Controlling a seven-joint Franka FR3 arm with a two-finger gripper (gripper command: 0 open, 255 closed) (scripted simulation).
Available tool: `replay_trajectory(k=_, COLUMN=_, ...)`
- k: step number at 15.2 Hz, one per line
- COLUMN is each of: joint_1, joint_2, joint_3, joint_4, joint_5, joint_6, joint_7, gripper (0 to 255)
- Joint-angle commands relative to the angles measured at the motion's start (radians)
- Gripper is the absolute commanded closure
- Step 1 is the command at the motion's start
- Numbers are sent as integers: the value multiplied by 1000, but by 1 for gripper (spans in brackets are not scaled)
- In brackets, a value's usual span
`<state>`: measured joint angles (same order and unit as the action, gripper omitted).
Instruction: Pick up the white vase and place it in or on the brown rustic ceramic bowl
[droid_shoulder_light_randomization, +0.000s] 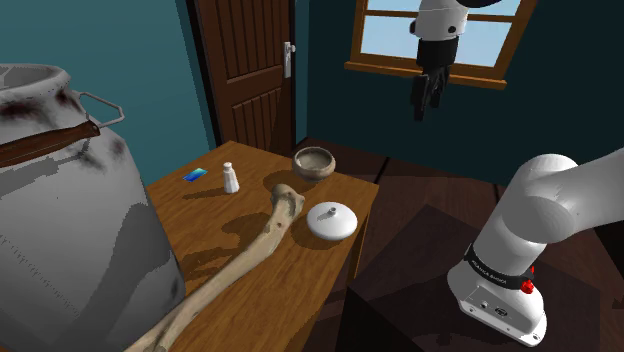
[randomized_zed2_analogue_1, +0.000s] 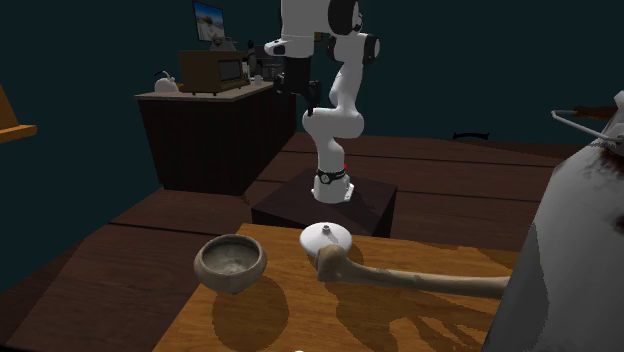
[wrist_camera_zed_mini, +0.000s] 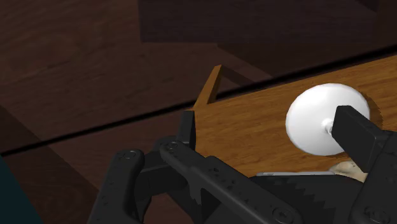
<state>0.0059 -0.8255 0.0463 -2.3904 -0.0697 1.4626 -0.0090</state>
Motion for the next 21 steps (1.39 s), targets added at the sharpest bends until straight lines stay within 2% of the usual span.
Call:
replay_trajectory(k=1, joint_1=0, joint_2=0, joint_3=0, joint_4=0, joint_5=0, joint_6=0, joint_7=0, gripper=0)
replay_trajectory(k=11, joint_1=57, joint_2=99, joint_3=106, joint_4=-212, joint_5=99, joint_6=364, joint_7=117, gripper=0)
replay_trajectory(k=21, joint_1=94, joint_2=383, joint_3=234, joint_4=-278, joint_5=150, joint_6=772, joint_7=238, gripper=0)
